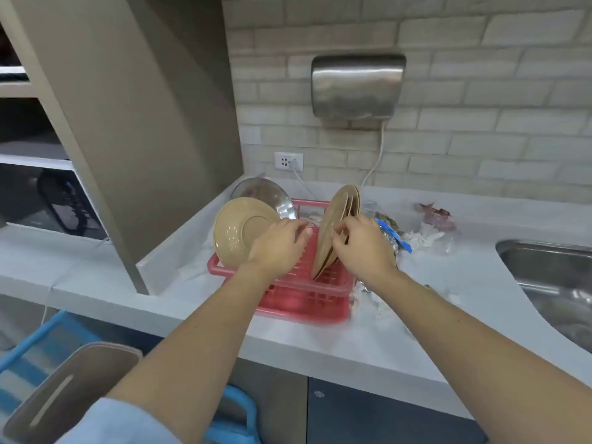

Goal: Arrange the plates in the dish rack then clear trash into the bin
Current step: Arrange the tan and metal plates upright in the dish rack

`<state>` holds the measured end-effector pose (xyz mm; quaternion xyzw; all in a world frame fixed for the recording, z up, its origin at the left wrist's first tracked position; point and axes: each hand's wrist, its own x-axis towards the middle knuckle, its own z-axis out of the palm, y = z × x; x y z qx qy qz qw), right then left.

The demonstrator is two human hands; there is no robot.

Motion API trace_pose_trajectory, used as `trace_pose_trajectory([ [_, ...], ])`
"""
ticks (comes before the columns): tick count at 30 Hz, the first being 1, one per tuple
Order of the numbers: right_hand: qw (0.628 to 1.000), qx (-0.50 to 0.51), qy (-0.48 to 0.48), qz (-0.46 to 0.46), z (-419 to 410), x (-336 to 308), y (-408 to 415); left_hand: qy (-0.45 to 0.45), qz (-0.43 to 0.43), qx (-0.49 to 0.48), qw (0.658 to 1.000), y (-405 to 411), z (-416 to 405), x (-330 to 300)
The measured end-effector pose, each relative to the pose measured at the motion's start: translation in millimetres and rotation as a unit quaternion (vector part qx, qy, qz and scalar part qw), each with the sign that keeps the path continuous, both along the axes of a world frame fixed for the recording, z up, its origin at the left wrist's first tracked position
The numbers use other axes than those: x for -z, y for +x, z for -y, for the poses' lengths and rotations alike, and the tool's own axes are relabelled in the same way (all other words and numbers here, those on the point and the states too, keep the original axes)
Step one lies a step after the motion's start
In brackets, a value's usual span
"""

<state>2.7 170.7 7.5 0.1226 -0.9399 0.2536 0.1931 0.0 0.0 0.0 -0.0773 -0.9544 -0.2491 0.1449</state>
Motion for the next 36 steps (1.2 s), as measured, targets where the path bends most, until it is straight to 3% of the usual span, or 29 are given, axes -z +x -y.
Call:
trace_pose_trajectory([
  [2,0.997,0.022,-0.070,-0.015,-1.2,5.0,-11.4,0.014,-0.010,-0.005,1.000,-9.9,-7.7,3.2],
  [7,0.991,0.042,-0.124,0.024,-3.6,12.6,-45.4,0.016,-0.047,-0.021,0.999,-33.0,-17.5,19.9],
  [16,0.992,0.111,-0.014,-0.065,11.4,2.7,-89.6,0.026,-0.111,-0.098,0.989,-52.2,17.5,29.1],
  [21,0.993,0.071,-0.095,-0.007,10.2,2.9,-100.9,-0.077,-0.076,-0.238,0.965,-62.5,59.9,46.4],
  [25,0.990,0.073,-0.118,-0.019,8.2,4.3,-113.6,-0.048,-0.044,-0.316,0.946,-75.4,97.5,47.3],
  [28,0.988,0.077,-0.126,-0.035,13.9,4.3,-124.9,0.011,-0.011,-0.311,0.950,-86.8,108.4,40.4],
  [33,0.986,0.091,-0.125,-0.060,19.8,7.8,-136.8,-0.031,-0.014,-0.325,0.945,-90.7,109.4,34.2],
  [36,0.985,0.093,-0.135,-0.056,18.7,7.8,-143.2,0.035,0.027,-0.310,0.950,-96.1,117.1,29.0],
])
